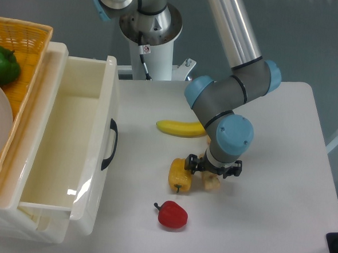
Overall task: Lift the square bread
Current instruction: 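Close the gripper on the square bread slice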
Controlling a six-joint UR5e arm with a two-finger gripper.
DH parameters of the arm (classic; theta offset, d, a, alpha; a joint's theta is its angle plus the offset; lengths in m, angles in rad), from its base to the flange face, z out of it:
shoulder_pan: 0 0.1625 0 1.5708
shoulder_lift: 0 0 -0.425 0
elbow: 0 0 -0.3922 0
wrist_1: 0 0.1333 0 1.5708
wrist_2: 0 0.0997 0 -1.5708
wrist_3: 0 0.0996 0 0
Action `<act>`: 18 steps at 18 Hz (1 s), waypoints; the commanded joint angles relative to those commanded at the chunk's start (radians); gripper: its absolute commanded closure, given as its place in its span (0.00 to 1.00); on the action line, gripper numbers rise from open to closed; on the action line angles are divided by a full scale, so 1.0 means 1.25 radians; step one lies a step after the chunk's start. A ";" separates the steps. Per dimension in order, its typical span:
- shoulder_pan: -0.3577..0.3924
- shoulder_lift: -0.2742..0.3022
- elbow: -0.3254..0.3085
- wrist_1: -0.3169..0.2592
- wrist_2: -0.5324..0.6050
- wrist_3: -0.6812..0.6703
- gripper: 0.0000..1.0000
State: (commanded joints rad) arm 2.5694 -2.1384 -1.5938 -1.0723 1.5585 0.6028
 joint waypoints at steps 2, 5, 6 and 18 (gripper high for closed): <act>0.000 0.000 0.000 0.000 0.000 0.000 0.04; 0.001 0.000 0.000 0.000 0.000 0.000 0.14; 0.001 0.001 0.000 0.000 0.000 0.000 0.19; 0.010 0.004 0.010 -0.001 -0.004 -0.002 0.66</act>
State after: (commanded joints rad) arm 2.5817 -2.1338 -1.5815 -1.0738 1.5539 0.5998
